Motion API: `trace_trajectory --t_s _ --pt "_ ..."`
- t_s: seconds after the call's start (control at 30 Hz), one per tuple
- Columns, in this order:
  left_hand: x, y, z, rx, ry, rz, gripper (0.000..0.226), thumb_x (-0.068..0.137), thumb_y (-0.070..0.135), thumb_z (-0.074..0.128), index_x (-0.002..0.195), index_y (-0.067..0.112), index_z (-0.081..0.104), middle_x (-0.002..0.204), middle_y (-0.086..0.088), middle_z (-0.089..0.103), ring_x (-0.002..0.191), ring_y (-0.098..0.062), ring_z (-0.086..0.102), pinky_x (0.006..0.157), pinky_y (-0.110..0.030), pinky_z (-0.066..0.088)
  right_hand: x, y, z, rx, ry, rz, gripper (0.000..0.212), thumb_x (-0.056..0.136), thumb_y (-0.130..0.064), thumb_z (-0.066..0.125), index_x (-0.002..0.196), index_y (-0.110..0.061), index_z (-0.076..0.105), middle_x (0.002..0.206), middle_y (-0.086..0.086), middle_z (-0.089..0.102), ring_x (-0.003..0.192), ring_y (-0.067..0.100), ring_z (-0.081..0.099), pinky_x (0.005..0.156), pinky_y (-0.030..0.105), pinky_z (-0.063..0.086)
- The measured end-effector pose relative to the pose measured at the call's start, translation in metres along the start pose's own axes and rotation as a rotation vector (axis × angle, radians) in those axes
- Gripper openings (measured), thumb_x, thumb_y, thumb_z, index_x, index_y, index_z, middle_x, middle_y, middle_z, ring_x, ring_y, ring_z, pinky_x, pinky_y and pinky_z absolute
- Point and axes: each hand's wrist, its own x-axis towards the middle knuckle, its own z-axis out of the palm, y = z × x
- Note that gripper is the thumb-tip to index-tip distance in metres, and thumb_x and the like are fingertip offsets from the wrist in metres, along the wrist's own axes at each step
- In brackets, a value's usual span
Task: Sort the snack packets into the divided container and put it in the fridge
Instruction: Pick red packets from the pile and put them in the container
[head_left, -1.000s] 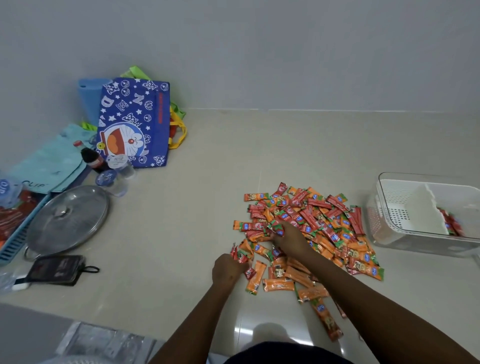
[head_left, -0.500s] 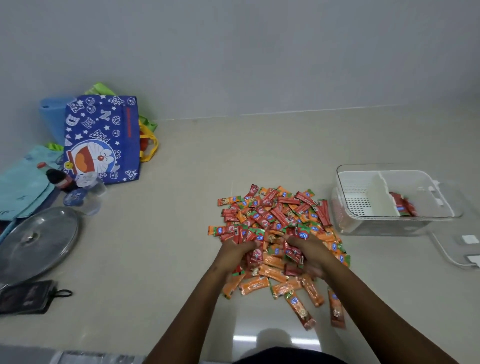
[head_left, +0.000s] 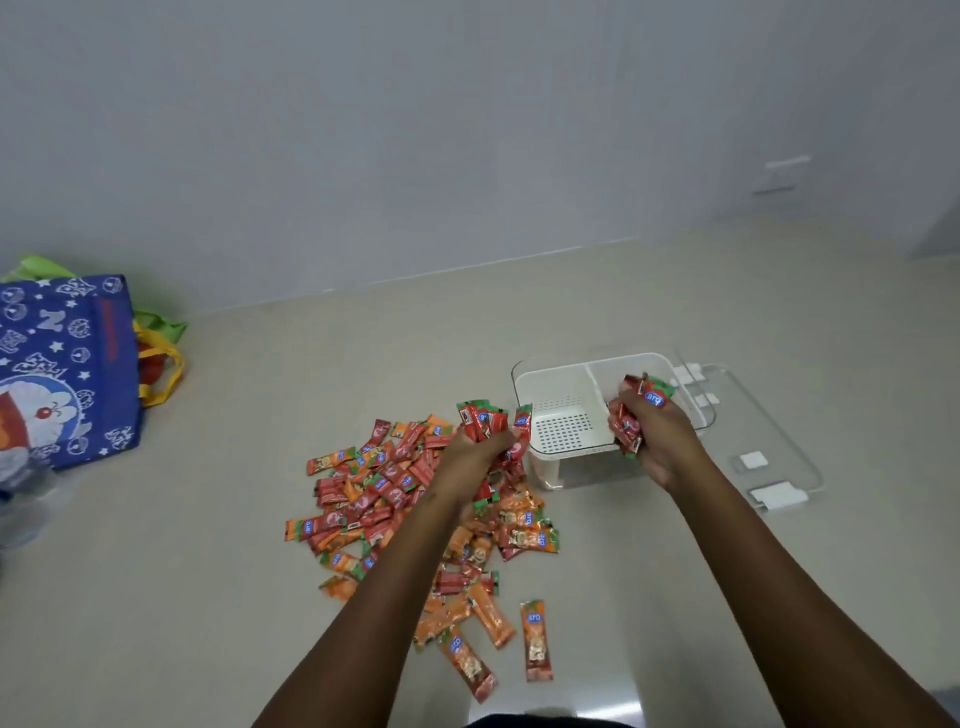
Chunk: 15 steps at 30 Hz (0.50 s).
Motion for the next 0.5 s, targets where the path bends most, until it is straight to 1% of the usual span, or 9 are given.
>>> trace_trajectory --t_s 0.07,0.13,0.2,0.23,0.3,0.33,0.4,0.47,0.5 --pt "0.005 0.008 0.018 0.000 -0.004 0.017 0.026 0.087 0.021 0.068 0.108 0.005 0.069 0.089 -0.006 0.076 0.069 -0.013 0.072 0.053 -0.019 0.051 0.026 -0.017 -0.015 -0.079 0.055 0.006 0.008 0.091 -0.020 0.062 0.085 -0.016 0.063 0.078 0.006 0.065 0.067 0.020 0.063 0.070 0.034 0.054" --pt "0.011 0.012 0.031 0.003 0.022 0.009 0.025 0.087 0.021 0.068 0.107 0.006 0.070 0.091 -0.005 0.076 0.070 -0.011 0.072 0.053 -0.017 0.050 0.059 -0.021 -0.031 -0.188 0.081 0.073 0.007 0.090 -0.019 0.062 0.091 -0.013 0.063 0.084 0.009 0.068 0.076 0.025 0.066 0.080 0.043 0.055" --pt "0.016 0.014 0.041 0.015 0.057 -0.004 0.025 0.086 0.023 0.069 0.105 0.007 0.070 0.091 -0.005 0.077 0.073 -0.012 0.073 0.056 -0.019 0.051 0.089 -0.018 -0.045 -0.382 0.074 0.184 0.020 0.086 -0.014 0.063 0.103 -0.004 0.061 0.093 0.018 0.069 0.087 0.034 0.068 0.085 0.056 0.053" --pt "0.019 0.014 0.045 0.017 0.072 -0.010 0.024 0.086 0.023 0.069 0.104 0.007 0.071 0.089 -0.004 0.077 0.072 -0.013 0.073 0.057 -0.020 0.051 0.102 -0.014 -0.051 -0.489 0.050 0.219 0.026 0.084 -0.009 0.063 0.107 0.002 0.058 0.096 0.022 0.068 0.089 0.038 0.068 0.086 0.059 0.052" --pt "0.023 0.012 0.051 0.024 0.095 -0.024 0.022 0.086 0.024 0.069 0.102 0.008 0.071 0.085 -0.003 0.077 0.071 -0.013 0.073 0.062 -0.023 0.054 0.116 -0.008 -0.053 -0.677 -0.020 0.279 0.030 0.080 -0.001 0.061 0.108 0.009 0.055 0.092 0.027 0.064 0.085 0.039 0.066 0.085 0.055 0.053" --pt "0.024 0.011 0.055 0.022 0.100 -0.029 0.022 0.086 0.024 0.069 0.102 0.009 0.070 0.086 -0.003 0.077 0.074 -0.015 0.074 0.069 -0.027 0.057 0.115 -0.010 -0.049 -0.768 -0.039 0.289 0.031 0.079 0.000 0.061 0.107 0.011 0.055 0.093 0.027 0.063 0.084 0.038 0.066 0.082 0.051 0.054" --pt "0.028 0.007 0.061 0.020 0.101 -0.035 0.019 0.087 0.022 0.069 0.101 0.011 0.070 0.090 -0.004 0.077 0.083 -0.020 0.074 0.083 -0.036 0.058 0.115 -0.011 -0.044 -0.971 -0.084 0.279 0.033 0.081 -0.005 0.064 0.109 0.010 0.056 0.104 0.027 0.063 0.091 0.035 0.065 0.081 0.041 0.054" --pt "0.033 0.005 0.068 0.041 0.110 -0.047 0.017 0.086 0.022 0.069 0.100 0.012 0.069 0.090 -0.004 0.077 0.080 -0.020 0.074 0.081 -0.037 0.058 0.121 -0.007 -0.045 -1.187 -0.143 0.245 0.033 0.082 -0.014 0.066 0.108 0.006 0.060 0.109 0.023 0.063 0.094 0.032 0.064 0.075 0.033 0.051" --pt "0.037 0.006 0.073 0.061 0.118 -0.054 0.019 0.086 0.024 0.069 0.100 0.011 0.069 0.089 -0.004 0.077 0.075 -0.018 0.073 0.074 -0.034 0.057 0.125 -0.003 -0.046 -1.198 -0.142 0.250 0.028 0.081 -0.016 0.066 0.102 0.003 0.062 0.104 0.022 0.064 0.094 0.033 0.064 0.071 0.032 0.050"
